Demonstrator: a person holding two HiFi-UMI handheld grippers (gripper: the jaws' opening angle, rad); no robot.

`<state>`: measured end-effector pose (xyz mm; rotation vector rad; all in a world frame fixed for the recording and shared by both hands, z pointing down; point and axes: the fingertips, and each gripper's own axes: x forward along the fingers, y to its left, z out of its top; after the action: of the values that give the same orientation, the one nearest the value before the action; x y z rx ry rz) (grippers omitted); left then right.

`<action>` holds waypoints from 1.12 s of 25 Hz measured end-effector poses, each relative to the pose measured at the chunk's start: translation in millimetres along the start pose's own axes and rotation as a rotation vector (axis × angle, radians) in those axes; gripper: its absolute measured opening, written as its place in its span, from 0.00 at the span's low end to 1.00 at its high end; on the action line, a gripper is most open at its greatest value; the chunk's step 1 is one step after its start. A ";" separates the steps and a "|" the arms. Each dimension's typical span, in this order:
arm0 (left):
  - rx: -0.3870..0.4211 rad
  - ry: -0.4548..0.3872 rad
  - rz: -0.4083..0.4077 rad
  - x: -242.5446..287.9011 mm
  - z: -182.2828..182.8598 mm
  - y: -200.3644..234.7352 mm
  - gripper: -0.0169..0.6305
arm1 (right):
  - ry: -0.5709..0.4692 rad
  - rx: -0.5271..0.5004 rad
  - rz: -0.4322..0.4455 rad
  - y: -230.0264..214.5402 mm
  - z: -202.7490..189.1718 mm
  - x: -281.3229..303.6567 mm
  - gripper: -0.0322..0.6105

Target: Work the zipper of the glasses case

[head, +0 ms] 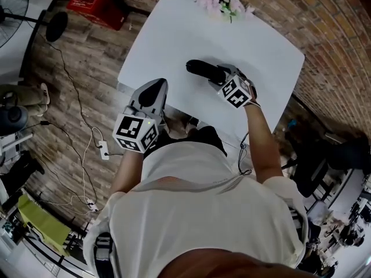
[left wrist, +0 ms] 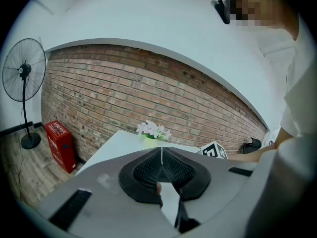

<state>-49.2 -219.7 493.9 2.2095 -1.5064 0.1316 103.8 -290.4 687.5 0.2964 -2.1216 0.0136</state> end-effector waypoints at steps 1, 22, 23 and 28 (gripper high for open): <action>0.004 -0.006 -0.006 -0.2 2.8 0.1 0.06 | -0.027 0.044 -0.009 -2.2 5.4 -5.7 0.54; 0.176 -0.166 -0.250 -3.5 108.6 -16.2 0.06 | -0.710 0.538 -0.282 -21.6 153.7 -226.8 0.54; 0.187 -0.174 -0.262 -4.7 115.0 -17.1 0.06 | -0.739 0.548 -0.281 -19.1 158.9 -235.3 0.54; 0.192 -0.197 -0.371 -9.9 132.7 -26.8 0.06 | -0.821 0.598 -0.211 -4.0 173.9 -255.7 0.54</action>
<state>-52.1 -259.3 364.1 2.6833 -1.1898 -0.0648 90.9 -263.5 379.6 1.0171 -2.8455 0.4822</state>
